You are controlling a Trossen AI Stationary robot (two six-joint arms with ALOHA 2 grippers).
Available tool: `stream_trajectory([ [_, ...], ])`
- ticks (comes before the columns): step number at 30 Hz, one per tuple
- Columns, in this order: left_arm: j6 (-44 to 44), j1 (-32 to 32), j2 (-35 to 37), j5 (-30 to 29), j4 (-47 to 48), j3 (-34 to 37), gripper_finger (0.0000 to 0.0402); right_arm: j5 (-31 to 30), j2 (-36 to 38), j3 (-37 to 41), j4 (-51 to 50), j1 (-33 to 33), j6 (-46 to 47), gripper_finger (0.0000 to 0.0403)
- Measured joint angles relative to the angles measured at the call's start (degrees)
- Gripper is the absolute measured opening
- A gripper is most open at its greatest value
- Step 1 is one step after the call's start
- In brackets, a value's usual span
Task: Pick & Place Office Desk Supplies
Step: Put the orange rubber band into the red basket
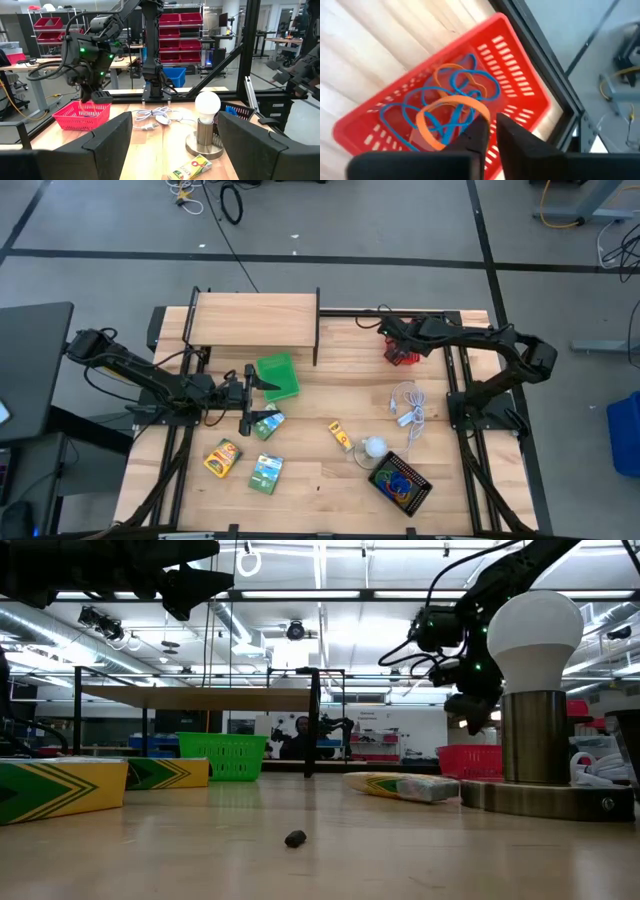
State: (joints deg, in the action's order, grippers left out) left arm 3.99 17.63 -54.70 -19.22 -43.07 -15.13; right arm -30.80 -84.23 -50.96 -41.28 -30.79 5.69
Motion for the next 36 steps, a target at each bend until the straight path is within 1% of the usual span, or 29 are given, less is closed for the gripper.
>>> stream_trajectory([
  [6, 0.11, 0.0, 0.0, 0.02, 0.0, 0.0, 0.0295, 2.95, 0.0, 0.0, 1.31, 0.02, -2.66, 0.01],
  [11, 0.11, 0.0, -0.02, 0.0, 0.0, 0.0, 0.0294, 3.25, 0.0, 0.0, 2.44, 0.04, -3.15, 0.0139],
  [15, 0.11, 0.0, -0.02, 0.0, 0.0, 0.0, 0.0293, 2.96, 0.0, 0.0, 4.86, 0.04, -3.05, 0.0161],
  [20, 0.11, 0.0, -0.02, 0.0, 0.03, 0.0, 0.0293, 2.77, 0.0, 0.0, 8.04, 0.04, -2.9, 0.0166],
  [24, 0.09, 0.0, -0.04, 0.0, 0.07, 0.0, 0.0293, 2.75, 0.0, 0.0, 7.75, 0.07, -2.05, 0.0167],
  [29, 0.08, 0.0, -0.04, -0.03, 1.09, 0.02, 0.0293, 2.9, 0.0, 0.0, -0.66, 1.32, -1.17, 0.0167],
  [32, 0.07, 0.0, -0.04, -0.03, 1.64, 0.02, 0.0293, 4.36, 0.0, 0.0, -7.01, 1.93, -0.11, 0.0167],
  [34, 0.09, 0.0, -0.04, -0.03, 1.71, 0.02, 0.0293, 5.85, 0.0, 0.0, -9.26, 2.1, -0.43, 0.0167],
  [36, 0.09, 0.0, -0.04, -0.03, 1.71, 0.02, 0.0293, 7.81, 0.0, 0.0, -9.48, 2.1, -1.87, 0.0167],
])
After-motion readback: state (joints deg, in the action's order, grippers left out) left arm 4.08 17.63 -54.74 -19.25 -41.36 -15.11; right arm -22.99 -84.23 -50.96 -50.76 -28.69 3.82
